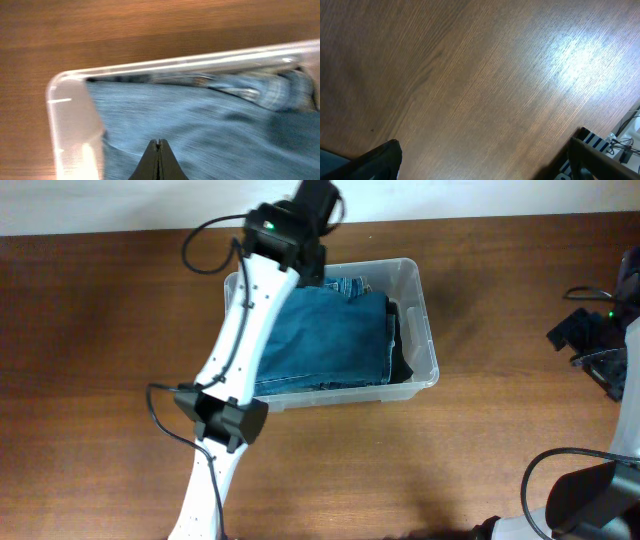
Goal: Pack container
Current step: 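Press and tuck the dark-blue denim flat inside the bin with the left gripper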
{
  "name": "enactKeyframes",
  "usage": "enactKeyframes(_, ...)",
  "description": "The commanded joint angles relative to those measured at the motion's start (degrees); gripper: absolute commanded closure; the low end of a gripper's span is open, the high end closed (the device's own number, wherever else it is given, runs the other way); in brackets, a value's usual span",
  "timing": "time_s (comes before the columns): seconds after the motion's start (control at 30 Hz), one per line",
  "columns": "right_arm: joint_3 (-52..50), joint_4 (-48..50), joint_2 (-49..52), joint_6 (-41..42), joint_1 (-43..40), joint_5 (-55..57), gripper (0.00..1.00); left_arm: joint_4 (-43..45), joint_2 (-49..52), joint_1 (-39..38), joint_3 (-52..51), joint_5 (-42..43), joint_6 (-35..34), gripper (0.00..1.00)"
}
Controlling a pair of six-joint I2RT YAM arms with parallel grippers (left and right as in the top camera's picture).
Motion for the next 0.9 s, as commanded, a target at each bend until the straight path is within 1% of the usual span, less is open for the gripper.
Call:
enactKeyframes(0.0, -0.2, 0.0, -0.7, 0.5, -0.3, 0.3, 0.01, -0.3, 3.1, 2.6, -0.2, 1.7, -0.6, 0.99)
enactKeyframes(0.17, -0.2, 0.0, -0.7, 0.5, -0.3, 0.3, 0.02, -0.5, 7.0, 3.8, -0.2, 4.1, -0.6, 0.99)
enactKeyframes(0.37, -0.2, 0.0, -0.7, 0.5, -0.3, 0.3, 0.01, -0.5, 12.0, 3.8, -0.2, 4.2, -0.6, 0.99)
enactKeyframes(0.6, -0.2, 0.0, -0.7, 0.5, -0.3, 0.3, 0.02, 1.9, 13.7, 4.2, -0.1, 3.5, -0.3, 0.99)
enactKeyframes(0.73, -0.2, 0.0, -0.7, 0.5, -0.3, 0.3, 0.02, 0.3, 13.4, 4.2, 3.5, 3.5, 0.0, 0.99)
enactKeyframes(0.77, -0.2, 0.0, -0.7, 0.5, -0.3, 0.3, 0.02, -0.1, 13.2, 4.2, 5.0, 3.5, 0.6, 0.99)
enactKeyframes(0.83, -0.2, 0.0, -0.7, 0.5, -0.3, 0.3, 0.02, -2.2, 13.1, 4.2, 11.5, 3.6, 1.0, 0.99)
enactKeyframes(0.87, -0.2, 0.0, -0.7, 0.5, -0.3, 0.3, 0.02, -2.2, 12.5, 4.1, 11.3, 3.5, 1.0, 0.99)
